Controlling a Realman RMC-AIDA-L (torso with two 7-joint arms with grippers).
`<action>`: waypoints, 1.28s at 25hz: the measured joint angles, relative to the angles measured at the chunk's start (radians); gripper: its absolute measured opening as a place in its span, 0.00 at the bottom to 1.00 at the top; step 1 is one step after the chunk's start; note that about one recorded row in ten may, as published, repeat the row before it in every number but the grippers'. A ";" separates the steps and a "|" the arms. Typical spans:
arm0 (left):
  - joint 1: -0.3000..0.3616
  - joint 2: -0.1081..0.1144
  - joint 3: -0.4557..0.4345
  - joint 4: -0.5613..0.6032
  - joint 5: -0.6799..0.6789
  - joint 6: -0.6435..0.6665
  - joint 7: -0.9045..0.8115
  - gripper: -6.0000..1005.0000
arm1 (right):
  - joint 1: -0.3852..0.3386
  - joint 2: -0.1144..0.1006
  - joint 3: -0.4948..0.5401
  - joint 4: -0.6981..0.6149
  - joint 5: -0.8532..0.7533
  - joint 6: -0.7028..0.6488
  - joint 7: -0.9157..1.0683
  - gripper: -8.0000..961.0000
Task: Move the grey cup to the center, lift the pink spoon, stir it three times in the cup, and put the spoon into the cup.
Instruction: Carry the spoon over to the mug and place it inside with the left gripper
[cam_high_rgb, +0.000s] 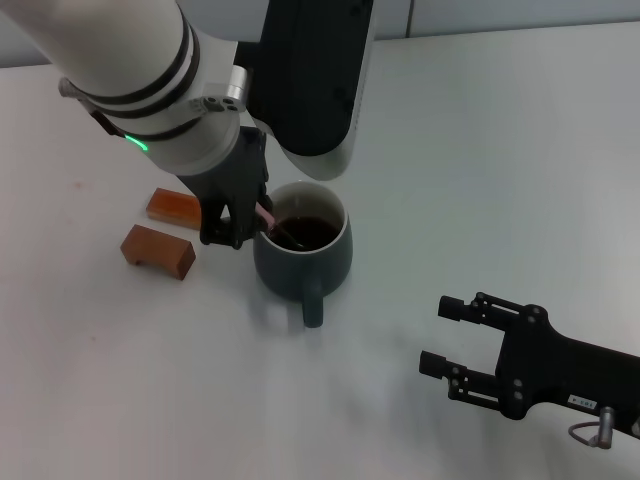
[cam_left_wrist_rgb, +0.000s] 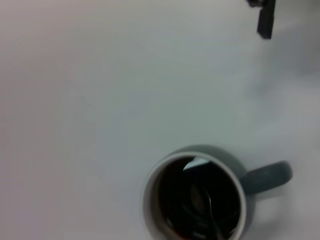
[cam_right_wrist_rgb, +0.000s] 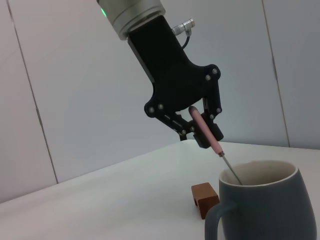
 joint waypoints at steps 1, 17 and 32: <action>0.001 0.000 0.000 0.003 -0.014 0.002 0.000 0.13 | 0.000 0.000 0.000 0.000 0.000 0.000 0.000 0.75; 0.021 0.000 0.040 -0.005 0.024 -0.100 -0.046 0.13 | 0.000 0.000 -0.002 0.012 0.000 0.010 0.000 0.75; 0.039 0.000 0.051 0.017 0.012 -0.059 -0.062 0.13 | 0.000 0.000 -0.004 0.012 0.000 0.011 0.000 0.75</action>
